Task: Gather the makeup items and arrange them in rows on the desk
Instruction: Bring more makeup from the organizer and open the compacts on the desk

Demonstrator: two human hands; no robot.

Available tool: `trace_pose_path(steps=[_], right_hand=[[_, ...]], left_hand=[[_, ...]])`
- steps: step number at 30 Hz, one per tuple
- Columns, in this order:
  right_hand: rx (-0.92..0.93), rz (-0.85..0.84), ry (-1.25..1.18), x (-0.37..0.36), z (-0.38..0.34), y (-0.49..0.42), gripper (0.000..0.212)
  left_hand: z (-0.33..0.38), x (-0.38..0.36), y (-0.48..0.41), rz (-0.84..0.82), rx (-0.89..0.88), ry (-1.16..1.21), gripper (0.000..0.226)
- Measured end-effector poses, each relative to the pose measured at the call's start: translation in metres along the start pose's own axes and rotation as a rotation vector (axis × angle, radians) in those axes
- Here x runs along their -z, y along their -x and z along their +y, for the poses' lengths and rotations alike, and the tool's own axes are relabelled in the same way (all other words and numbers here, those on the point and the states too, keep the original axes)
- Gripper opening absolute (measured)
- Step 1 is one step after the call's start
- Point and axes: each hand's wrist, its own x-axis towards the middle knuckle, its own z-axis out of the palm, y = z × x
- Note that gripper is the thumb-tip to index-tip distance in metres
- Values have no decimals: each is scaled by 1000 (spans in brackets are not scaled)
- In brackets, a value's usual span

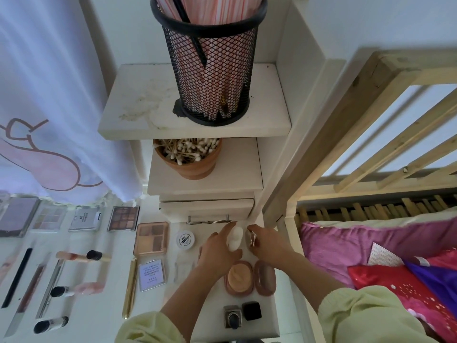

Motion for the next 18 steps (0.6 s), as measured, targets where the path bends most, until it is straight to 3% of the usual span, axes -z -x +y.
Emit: trace_pose_path(steps=[4,11,18], right_hand=[[10,-1,-3,1,0,-1,49],[11,-6,21,1,0,0,49],[-9,23,5,3,1,4,55]], left_hand=[[0,4,2,-59,-1,0,78],[5,3,4,-33,16,76,61],[9,12,11,-42,19,63,77]])
